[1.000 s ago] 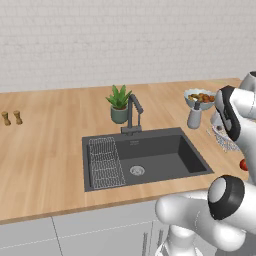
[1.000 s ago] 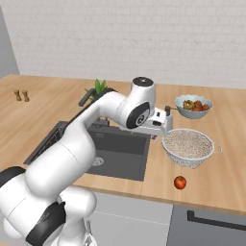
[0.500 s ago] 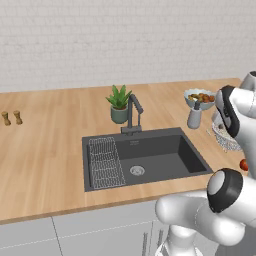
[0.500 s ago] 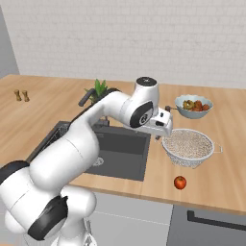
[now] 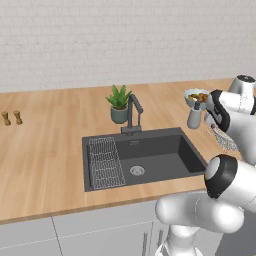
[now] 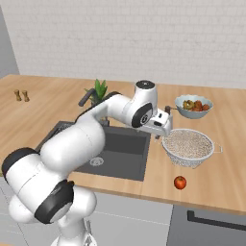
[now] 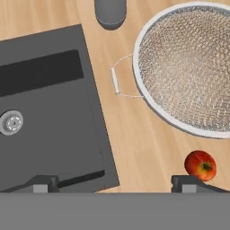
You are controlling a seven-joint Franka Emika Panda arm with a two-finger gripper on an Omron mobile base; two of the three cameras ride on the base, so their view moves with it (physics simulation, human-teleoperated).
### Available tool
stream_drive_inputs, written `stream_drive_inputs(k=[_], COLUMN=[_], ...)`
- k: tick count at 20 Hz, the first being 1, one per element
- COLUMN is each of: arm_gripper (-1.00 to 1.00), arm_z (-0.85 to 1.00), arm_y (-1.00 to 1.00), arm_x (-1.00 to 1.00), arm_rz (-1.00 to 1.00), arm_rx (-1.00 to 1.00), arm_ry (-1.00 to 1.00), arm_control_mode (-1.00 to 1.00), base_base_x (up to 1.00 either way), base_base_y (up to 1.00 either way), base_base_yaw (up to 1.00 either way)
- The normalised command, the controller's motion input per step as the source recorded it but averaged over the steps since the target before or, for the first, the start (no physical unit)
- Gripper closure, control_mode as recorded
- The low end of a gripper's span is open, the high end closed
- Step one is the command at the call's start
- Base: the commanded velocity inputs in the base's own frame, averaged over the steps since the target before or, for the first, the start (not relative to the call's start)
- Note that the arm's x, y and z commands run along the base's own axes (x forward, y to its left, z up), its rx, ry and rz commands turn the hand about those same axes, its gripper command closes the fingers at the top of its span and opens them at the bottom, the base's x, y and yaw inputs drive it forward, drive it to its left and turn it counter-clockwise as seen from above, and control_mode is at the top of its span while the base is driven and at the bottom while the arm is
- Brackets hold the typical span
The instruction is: Put the colander in the sink, put the apple in the colander, and turn on the sink faucet and pour water over the colander.
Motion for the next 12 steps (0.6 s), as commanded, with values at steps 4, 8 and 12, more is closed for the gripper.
stream_drive_inputs(k=[4, 8, 12], arm_gripper=[-1.00, -1.00, -1.00], arm_z=[-0.36, -0.31, -0.25], arm_y=[-0.01, -0.04, -0.12], arm_x=[0.37, 0.42, 0.31], arm_rz=[-0.03, -0.03, -0.01], arm_rx=[0.00, 0.00, 0.00], arm_ry=[0.00, 0.00, 0.00], arm_control_mode=[-1.00, -1.00, -1.00], base_base_x=[0.00, 0.00, 0.00], base_base_y=[0.00, 0.00, 0.00], base_base_yaw=[0.00, 0.00, 0.00])
